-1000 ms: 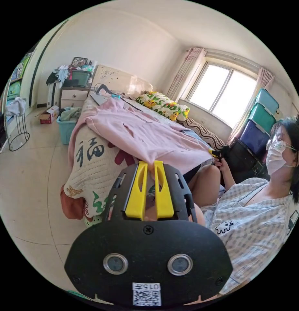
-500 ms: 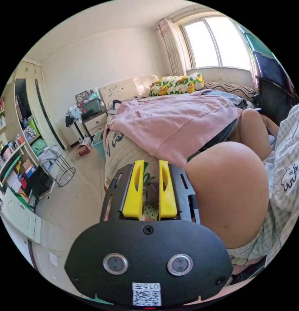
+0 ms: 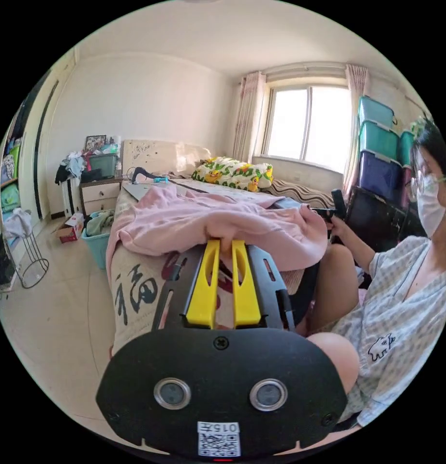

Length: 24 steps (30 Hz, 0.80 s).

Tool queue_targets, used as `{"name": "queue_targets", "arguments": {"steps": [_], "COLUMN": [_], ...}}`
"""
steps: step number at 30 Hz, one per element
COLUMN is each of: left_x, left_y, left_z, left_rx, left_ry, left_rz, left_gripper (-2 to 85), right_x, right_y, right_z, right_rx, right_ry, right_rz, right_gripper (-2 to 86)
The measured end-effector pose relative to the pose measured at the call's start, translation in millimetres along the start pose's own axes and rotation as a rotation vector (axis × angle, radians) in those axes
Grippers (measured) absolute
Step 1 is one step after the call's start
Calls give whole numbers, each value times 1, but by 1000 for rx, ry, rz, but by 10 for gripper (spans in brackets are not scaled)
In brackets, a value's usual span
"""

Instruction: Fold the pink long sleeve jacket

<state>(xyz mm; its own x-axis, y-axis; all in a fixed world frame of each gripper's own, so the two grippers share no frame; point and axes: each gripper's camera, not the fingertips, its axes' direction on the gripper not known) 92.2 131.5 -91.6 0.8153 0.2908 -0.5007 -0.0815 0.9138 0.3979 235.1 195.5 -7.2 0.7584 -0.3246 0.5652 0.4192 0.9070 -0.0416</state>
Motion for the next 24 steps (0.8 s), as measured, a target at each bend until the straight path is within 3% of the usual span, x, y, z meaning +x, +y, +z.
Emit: {"name": "queue_targets", "arguments": {"steps": [6,10,16,22,24], "left_x": [-22,11,78,56,46], "left_y": [-42,-29,-19,-22,-25], "left_z": [51,12,-1,-8,-10], "left_rx": [-169,-103,-196,-227,-223], "left_ry": [-123,-62,-171,-109,-103], "left_rz": [-97,-22,221,148,105], "left_gripper": [67,97,123,101,74], "right_x": [29,-2,-86,-138,-144], "right_y": [-18,-14,-3,25,41], "right_z": [45,49,115,154,168], "right_rx": [-61,-113,-336,-290,-297], "right_ry": [-44,-140,199,447,516], "right_rz": [139,93,-118,-271,-314], "right_gripper": [60,168,208,150,48]}}
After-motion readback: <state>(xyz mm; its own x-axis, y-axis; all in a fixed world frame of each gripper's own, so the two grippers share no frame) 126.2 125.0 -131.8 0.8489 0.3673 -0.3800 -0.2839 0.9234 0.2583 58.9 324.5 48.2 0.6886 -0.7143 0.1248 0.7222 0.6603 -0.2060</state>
